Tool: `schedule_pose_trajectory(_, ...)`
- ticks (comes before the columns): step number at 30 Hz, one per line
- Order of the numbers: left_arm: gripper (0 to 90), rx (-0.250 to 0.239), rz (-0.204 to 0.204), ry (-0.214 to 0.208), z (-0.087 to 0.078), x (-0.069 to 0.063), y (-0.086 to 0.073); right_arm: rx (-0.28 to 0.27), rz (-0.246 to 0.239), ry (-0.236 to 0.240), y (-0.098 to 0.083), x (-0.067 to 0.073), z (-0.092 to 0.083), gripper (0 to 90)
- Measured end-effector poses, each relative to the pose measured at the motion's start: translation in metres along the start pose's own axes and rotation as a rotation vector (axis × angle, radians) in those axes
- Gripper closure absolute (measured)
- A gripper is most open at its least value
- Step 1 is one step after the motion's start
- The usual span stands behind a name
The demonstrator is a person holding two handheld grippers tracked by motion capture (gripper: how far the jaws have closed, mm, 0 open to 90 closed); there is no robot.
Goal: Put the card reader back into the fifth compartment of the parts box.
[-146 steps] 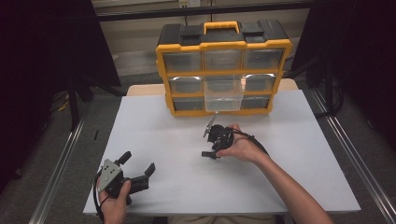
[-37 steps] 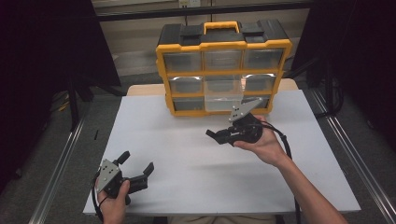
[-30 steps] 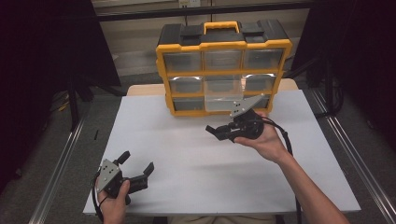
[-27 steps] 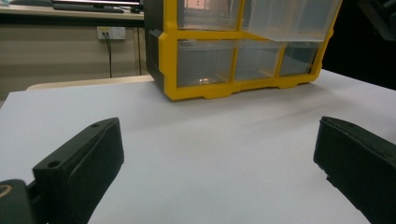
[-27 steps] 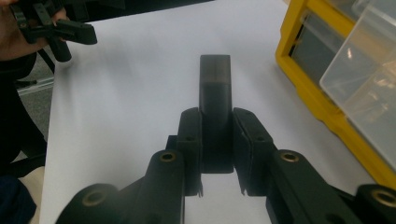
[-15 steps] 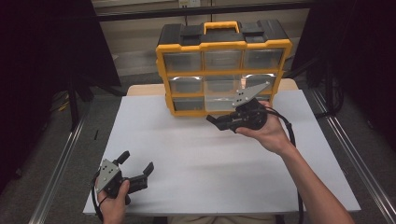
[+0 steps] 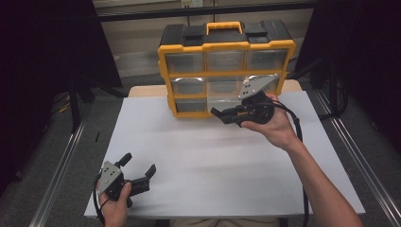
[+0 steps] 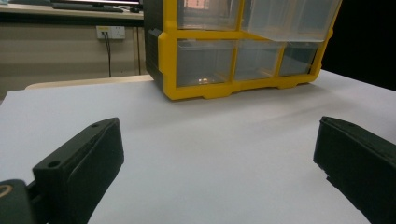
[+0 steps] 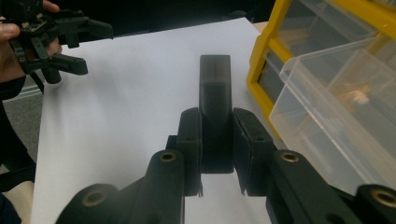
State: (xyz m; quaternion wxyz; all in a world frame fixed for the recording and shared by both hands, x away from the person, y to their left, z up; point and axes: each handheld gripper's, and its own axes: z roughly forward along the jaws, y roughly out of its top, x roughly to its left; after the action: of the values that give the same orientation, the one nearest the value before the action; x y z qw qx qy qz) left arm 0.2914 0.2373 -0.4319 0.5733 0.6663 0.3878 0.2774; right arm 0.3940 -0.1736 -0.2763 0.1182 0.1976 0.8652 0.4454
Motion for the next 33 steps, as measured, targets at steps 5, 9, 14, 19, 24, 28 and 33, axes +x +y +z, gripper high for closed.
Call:
schedule_pose_trajectory(5, 1.7, -0.001, -0.002, 0.000, 0.000, 0.000, 0.000, -0.009, -0.002, -0.011, 0.004, -0.003, -0.006, 73.8)
schedule_pose_trajectory(9, 1.7, -0.003, -0.005, -0.002, 0.000, 0.000, 0.000, -0.011, 0.000, -0.023, 0.008, -0.006, -0.010, 73.9)
schedule_pose_trajectory(14, 1.7, -0.002, 0.000, 0.001, 0.000, 0.000, 0.000, -0.001, -0.005, -0.037, 0.013, -0.011, -0.015, 73.8)
schedule_pose_trajectory(19, 1.7, -0.004, -0.002, 0.001, 0.000, 0.000, 0.000, 0.013, -0.003, -0.057, 0.018, -0.017, -0.022, 73.8)
schedule_pose_trajectory(24, 1.7, -0.002, 0.000, 0.001, 0.000, -0.001, 0.000, 0.018, 0.001, -0.076, 0.021, -0.021, -0.027, 73.8)
schedule_pose_trajectory(28, 1.7, -0.003, 0.003, 0.001, 0.000, -0.001, 0.000, 0.044, -0.004, -0.098, 0.023, -0.024, -0.028, 73.8)
schedule_pose_trajectory(33, 1.7, -0.006, -0.003, -0.002, 0.001, -0.002, 0.000, 0.052, 0.008, -0.109, 0.024, -0.030, -0.029, 73.9)
